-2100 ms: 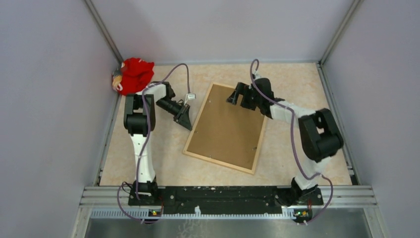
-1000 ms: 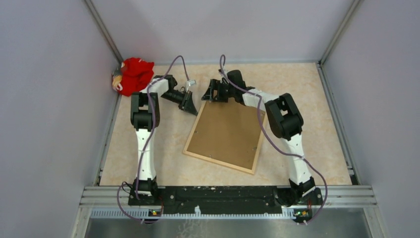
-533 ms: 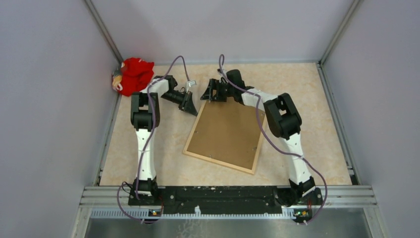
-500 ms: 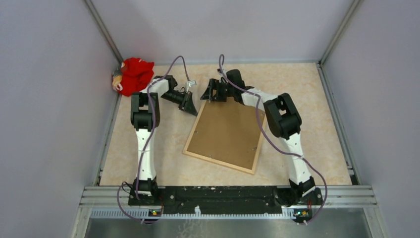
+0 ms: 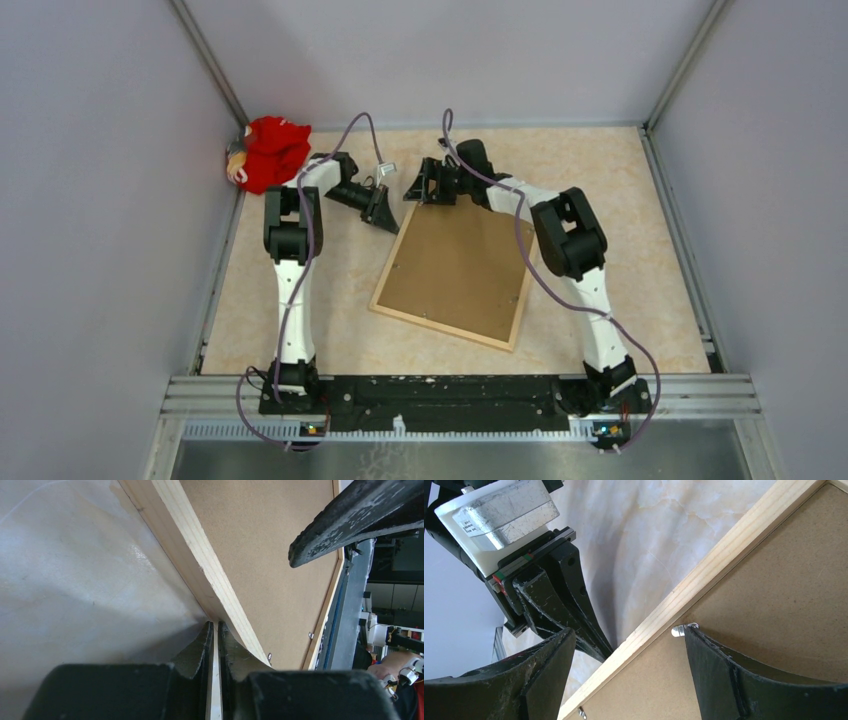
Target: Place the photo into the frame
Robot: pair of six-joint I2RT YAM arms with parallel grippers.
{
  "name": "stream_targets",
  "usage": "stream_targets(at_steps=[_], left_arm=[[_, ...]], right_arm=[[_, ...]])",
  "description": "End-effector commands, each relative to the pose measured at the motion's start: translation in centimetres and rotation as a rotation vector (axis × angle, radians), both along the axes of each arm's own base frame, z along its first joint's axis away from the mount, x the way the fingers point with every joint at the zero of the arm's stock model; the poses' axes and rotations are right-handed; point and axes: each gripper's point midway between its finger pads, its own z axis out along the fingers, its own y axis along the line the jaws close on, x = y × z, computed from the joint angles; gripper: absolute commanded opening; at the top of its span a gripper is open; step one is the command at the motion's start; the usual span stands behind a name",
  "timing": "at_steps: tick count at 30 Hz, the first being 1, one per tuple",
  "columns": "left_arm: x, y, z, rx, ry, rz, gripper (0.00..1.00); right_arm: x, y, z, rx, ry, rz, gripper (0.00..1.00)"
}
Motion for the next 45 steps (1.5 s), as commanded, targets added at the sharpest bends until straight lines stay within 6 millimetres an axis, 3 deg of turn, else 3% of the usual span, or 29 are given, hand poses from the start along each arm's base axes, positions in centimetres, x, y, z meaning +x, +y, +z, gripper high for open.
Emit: stream_targets(at_steps=[1,19,23,27,34,39,45], left_arm=[[-0.9,-0.9,0.8,-0.019,-0.007,-0.031,0.13],[-1.4,-1.3,0.7,-0.023,-0.004,-0.049,0.12],[-1.4,-1.3,0.9,-0.022,-0.008,-0.05,0.11],[-1.1,-1.0,1.1,-0.016,-0.022,-0.048,0.11],[-0.2,0.1,1.6,-0.007,-0.039,-0.02,0.11],[0.1,0.5,1.7,0.01,-0.053,-0.016,0.11],[0.3,0.4,1.9,0.0,-0.055,-0.01,0.11]], right_arm=[[-0.3,1.1,-1.4,0.007,0.022,0.005,0.8],[-0.5,2.0,-2.6,-0.005,0.038,-0.121,0.8],[-0.4,1.8,-1.1,0.0,0.009,-0.122,0.81],[-0.1,1.4,2.0,0.011,-0.054,-0.117,0.84],[1.2,-1.9,5.5,0.01,-0.123,-0.161,0.88],[1.4,-3.9,5.6,-0.002,-0.123,-0.183,0.89],[-0.4,-2.7,3.6,-0.01,-0.076,-0.142,0.88]])
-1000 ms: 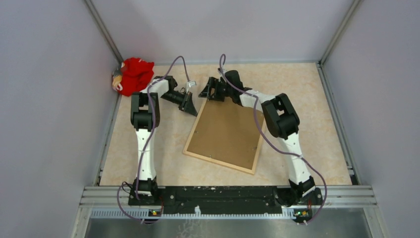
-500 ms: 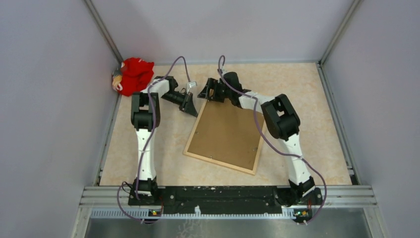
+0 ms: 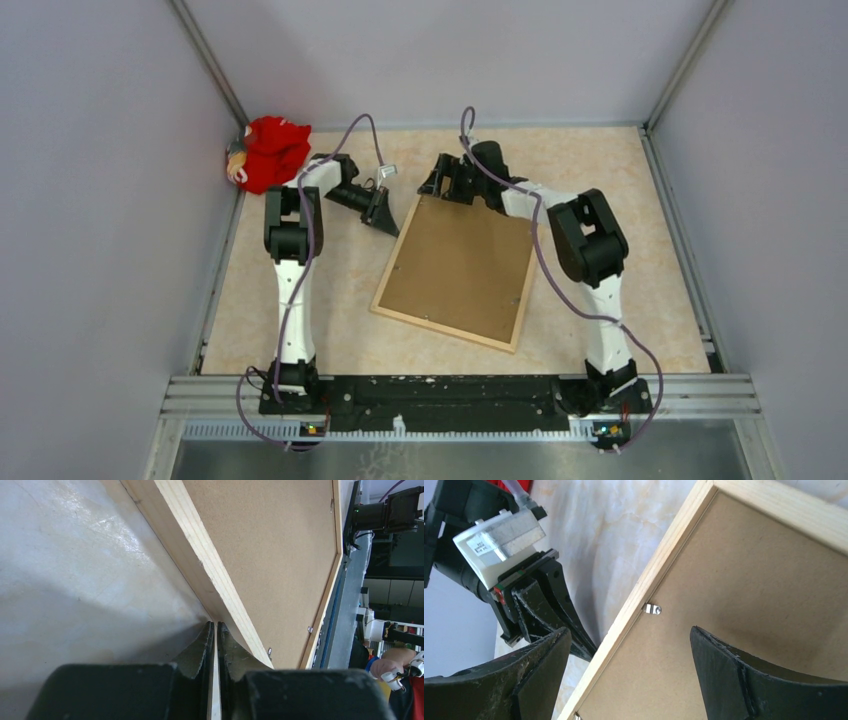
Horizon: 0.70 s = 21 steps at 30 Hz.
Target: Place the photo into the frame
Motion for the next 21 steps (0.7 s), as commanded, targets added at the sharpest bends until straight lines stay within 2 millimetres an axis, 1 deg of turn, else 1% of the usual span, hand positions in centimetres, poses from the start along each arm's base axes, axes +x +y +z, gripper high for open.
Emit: stream_targets(at_steps=[1,5,11,15,21], left_arm=[[0.8,0.2,2.0,-0.005,-0.067,-0.001,0.11],[0.7,0.2,2.1,-0.003,-0.068,-0.002,0.11],[0.5,0.1,2.0,-0.01,-0.058,-0.002,0.11],[0.4,0.2,2.0,-0.008,-0.058,-0.004,0.11],[0.3,0.1,2.0,-0.013,-0.058,-0.005,0.11]], right_arm=[[-1.5,1.8,1.6,0.019,-0.035,0.052,0.88],[-1.9,2.8,1.1,0.031,-0.022,0.065,0.88],[-2.1,5.0,0.5,0.033,-0.009,0.095,0.86],[-1.7,5.7,-0.1,0.034,0.005,0.089,0.86],[-1.3,6.2,-1.0,0.04,0.028,0.092,0.86]])
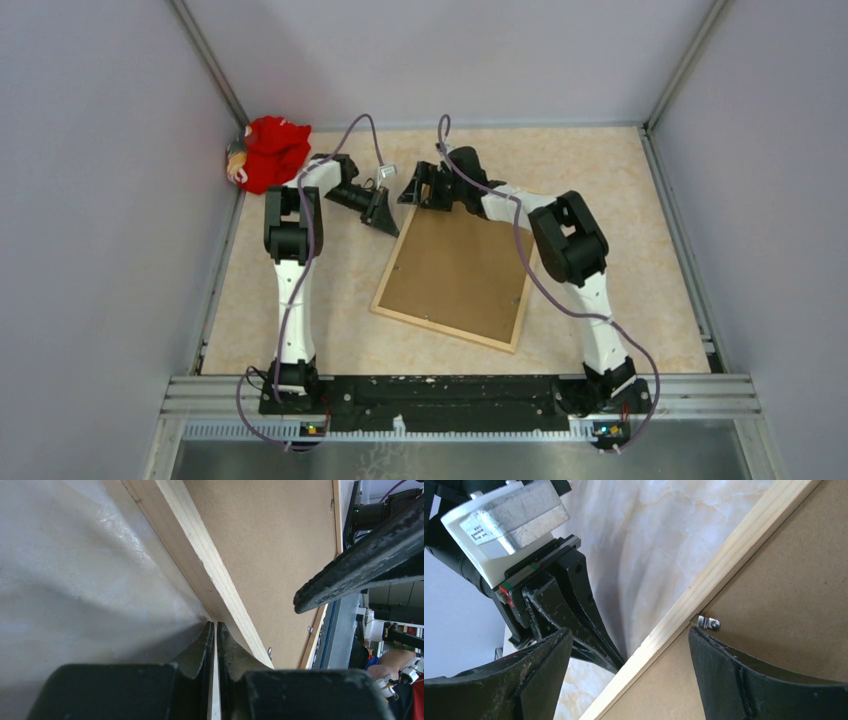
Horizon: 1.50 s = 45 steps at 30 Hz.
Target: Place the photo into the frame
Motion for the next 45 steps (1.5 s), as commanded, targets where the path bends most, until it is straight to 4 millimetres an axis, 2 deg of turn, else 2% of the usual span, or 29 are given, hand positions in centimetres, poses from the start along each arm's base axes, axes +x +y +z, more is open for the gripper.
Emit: stream_targets(at_steps=[1,9,13,14,16,18,21,25,30,35,45], left_arm=[[0.3,0.1,1.9,-0.013,-0.057,-0.005,0.11],[0.0,0.2,1.6,-0.006,-0.053,-0.01,0.1],[0.0,0.4,1.8,-0.002,-0.06,-0.011,0.1],[0.1,0.4,1.8,-0.002,-0.063,-0.01,0.1],[0.3,0.5,1.9,-0.002,-0.062,-0.004,0.1],[0.5,0.7,2.2,-0.005,-0.068,0.004,0.11],[0.7,0.9,2.4,-0.005,-0.073,0.01,0.11],[0.8,0.9,2.4,-0.008,-0.074,0.013,0.11],[0.8,0.9,2.2,-0.011,-0.068,0.013,0.11],[0.7,0.9,2.3,-0.011,-0.07,0.011,0.11],[0.6,0.9,2.1,-0.014,-0.06,0.012,0.11]], right_arm=[[0.9,1.1,0.4,0.023,-0.01,0.005,0.86],[1.2,1.1,0.1,0.009,-0.019,0.014,0.86],[0.9,0.7,2.5,0.03,-0.055,0.03,0.87],[1.0,0.3,4.0,0.038,-0.077,0.022,0.87],[1.4,-1.5,5.4,0.032,-0.096,-0.021,0.88],[2.3,-4.1,6.1,-0.015,-0.096,-0.095,0.88],[3.3,-9.4,5.1,-0.131,-0.058,-0.227,0.88],[3.0,-15.1,3.3,-0.22,-0.024,-0.336,0.88],[2.9,-18.9,1.9,-0.245,0.001,-0.404,0.88],[3.8,-20.1,0.8,-0.277,0.004,-0.432,0.87],[5.8,-19.7,-0.4,-0.281,0.005,-0.437,0.86]])
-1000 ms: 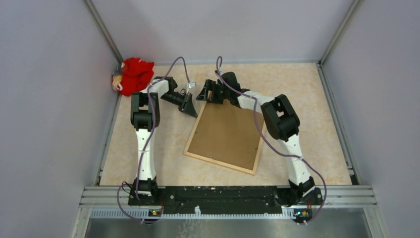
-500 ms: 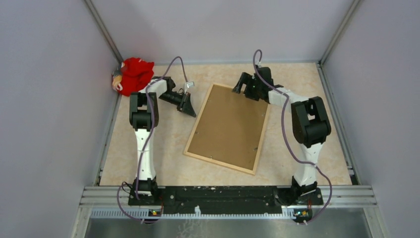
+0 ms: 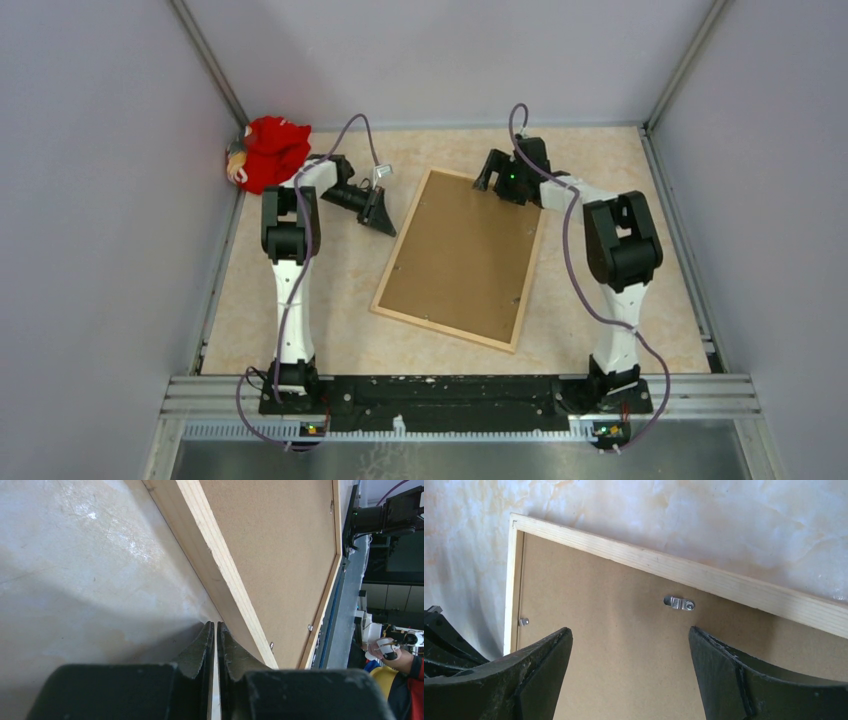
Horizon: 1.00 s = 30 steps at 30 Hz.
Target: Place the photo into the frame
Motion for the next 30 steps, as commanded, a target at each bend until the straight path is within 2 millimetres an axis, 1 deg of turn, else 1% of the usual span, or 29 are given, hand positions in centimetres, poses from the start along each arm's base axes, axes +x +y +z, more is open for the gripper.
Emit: stream_targets(at_steps=[1,8,23,27,30], left_arm=[[0.4,0.1,2.2,-0.01,-0.067,-0.008,0.11],[0.4,0.2,2.1,-0.008,-0.067,-0.009,0.1],[0.2,0.3,1.8,-0.004,-0.064,-0.013,0.1],[0.2,0.3,1.8,-0.007,-0.065,-0.014,0.1],[0.1,0.2,1.8,-0.009,-0.063,-0.015,0.09]], right_arm=[[2.0,0.3,0.4,-0.008,-0.044,-0.002,0.86],[2.9,0.5,0.1,0.004,-0.049,-0.009,0.84],[3.5,1.2,-0.3,0.035,-0.046,-0.002,0.82],[3.6,1.5,-0.2,0.044,-0.046,0.003,0.81],[4.1,1.7,0.2,0.064,-0.067,-0.002,0.81]])
